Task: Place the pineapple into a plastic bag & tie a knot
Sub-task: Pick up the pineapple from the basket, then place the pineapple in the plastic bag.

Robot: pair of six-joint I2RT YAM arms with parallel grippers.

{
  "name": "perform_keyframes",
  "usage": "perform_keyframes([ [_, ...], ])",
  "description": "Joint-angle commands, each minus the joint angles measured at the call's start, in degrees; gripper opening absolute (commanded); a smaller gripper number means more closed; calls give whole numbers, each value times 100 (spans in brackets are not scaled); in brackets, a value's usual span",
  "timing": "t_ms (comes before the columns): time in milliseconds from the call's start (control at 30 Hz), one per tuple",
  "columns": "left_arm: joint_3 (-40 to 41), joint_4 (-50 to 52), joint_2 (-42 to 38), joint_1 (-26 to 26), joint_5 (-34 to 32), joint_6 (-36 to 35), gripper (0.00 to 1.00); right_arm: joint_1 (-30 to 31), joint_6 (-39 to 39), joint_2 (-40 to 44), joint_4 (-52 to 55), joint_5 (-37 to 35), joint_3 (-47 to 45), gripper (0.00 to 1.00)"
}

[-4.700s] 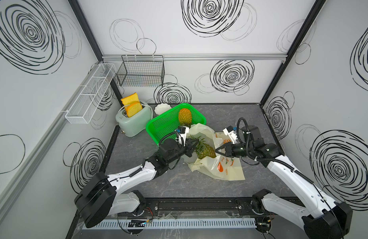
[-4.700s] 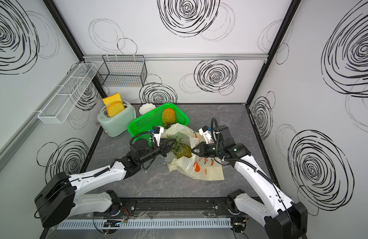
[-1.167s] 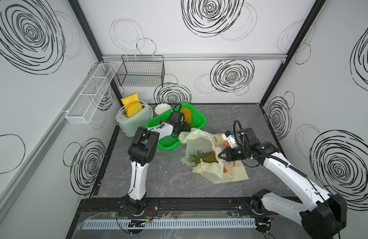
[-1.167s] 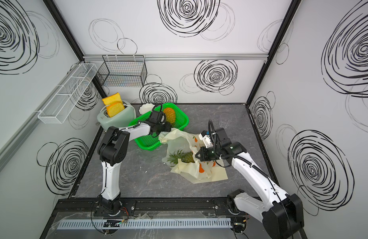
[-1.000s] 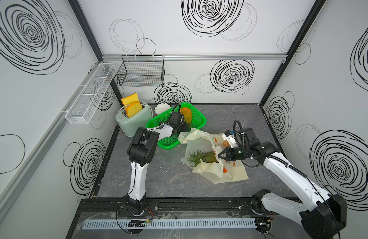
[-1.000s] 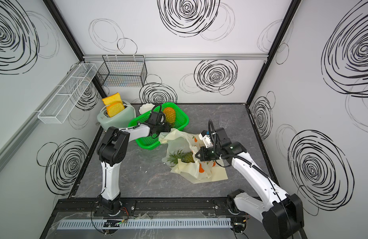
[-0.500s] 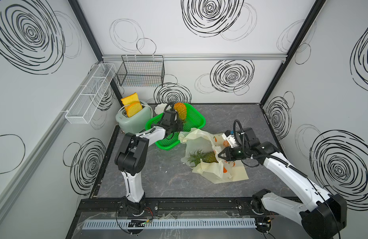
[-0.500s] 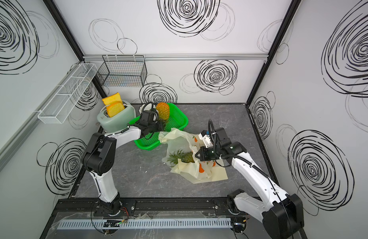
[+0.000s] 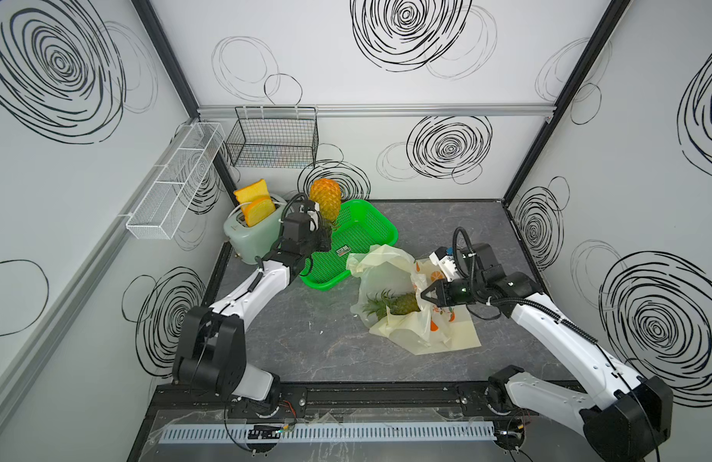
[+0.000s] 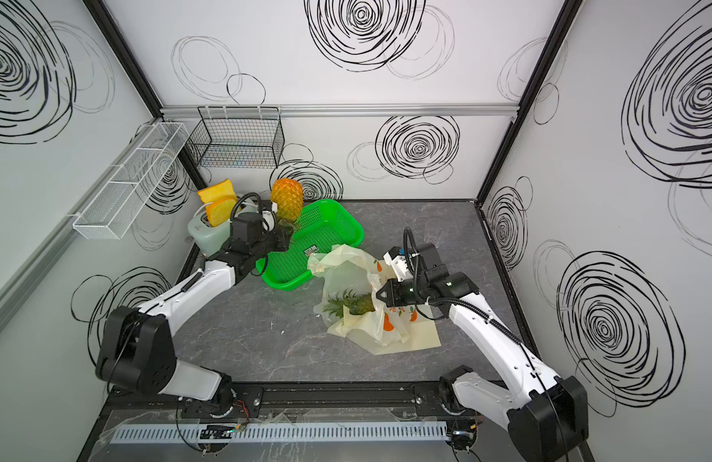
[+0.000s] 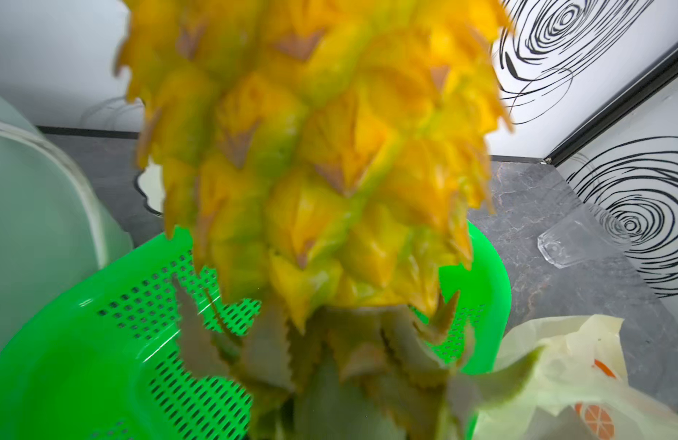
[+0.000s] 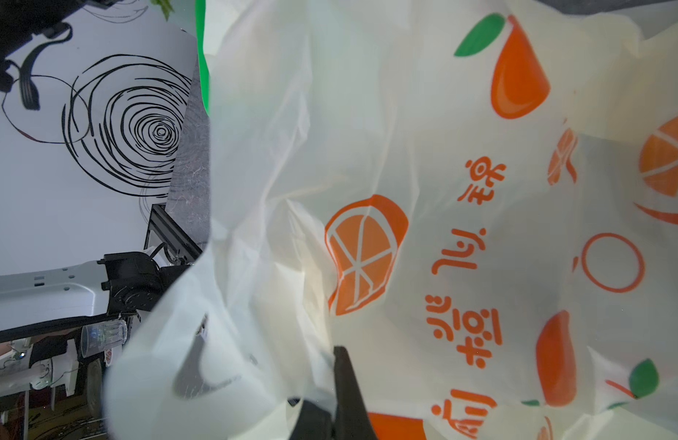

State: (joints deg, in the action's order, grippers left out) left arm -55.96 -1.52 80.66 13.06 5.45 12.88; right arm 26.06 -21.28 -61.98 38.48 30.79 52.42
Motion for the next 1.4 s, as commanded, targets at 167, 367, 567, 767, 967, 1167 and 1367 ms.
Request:
perform_keyframes([
  [167,582,873,-2006,78,-463,-1588,0,56,-17,10,-121,15,188,0],
  [367,811,1944,-3250,441,-599,-2124,0,97,-4,-19,-131,46,247,0],
  [567,405,3370,-3489,1209,-345,-3249,0,152,8,-17,-99,68,268,0],
  [767,176,4272,-3246,2747,-1215,-3775,0,190,49,53,-51,7,232,0],
  [967,-20,4588,-2486,3737,-1678,-4139,0,231,36,80,-59,-18,280,0],
  [1167,-750,4279,-1381,3761,-1857,-4375,0,484,143,63,-32,-34,432,0],
  [1367,-1515,4201,-303,3582,-1949,-4743,0,683,98,55,-66,-128,459,0],
])
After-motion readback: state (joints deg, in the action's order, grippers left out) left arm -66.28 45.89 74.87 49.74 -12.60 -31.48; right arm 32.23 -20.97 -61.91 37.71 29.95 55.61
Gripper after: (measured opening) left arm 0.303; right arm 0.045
